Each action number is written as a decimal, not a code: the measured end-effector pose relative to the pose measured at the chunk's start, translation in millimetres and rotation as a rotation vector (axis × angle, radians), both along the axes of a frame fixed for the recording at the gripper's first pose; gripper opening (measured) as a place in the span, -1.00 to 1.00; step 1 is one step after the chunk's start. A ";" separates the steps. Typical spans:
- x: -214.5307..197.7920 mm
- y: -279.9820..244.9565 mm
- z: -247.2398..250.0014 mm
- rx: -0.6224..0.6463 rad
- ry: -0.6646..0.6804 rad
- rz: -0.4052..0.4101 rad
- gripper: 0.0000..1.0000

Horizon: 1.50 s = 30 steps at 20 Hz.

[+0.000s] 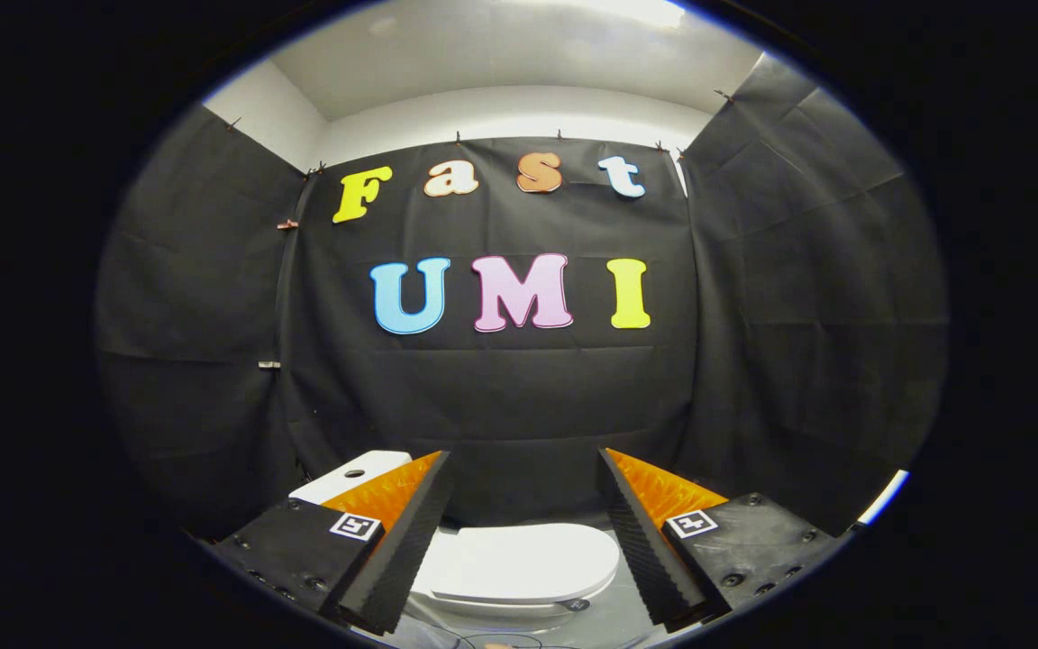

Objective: Open the toilet lid.

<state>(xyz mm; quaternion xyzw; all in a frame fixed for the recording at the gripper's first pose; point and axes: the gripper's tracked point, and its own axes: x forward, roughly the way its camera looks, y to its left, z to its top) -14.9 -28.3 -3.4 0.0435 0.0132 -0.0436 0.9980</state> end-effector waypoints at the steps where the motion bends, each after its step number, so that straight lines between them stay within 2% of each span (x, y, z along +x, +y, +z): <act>1: 0.6 -4.3 -3.2 0.009 0.004 -0.008 0.99; 8: 4.8 -44.4 -42.1 0.099 0.047 -0.047 0.99; 14: 15.4 -83.6 -101.3 0.215 0.119 -0.099 0.98; 18: 30.3 -107.9 -168.0 0.303 0.212 -0.133 0.98; 24: 50.9 -121.7 -287.9 0.563 0.393 -0.140 0.95; 30: 67.6 -124.2 -379.1 0.757 0.509 -0.153 0.94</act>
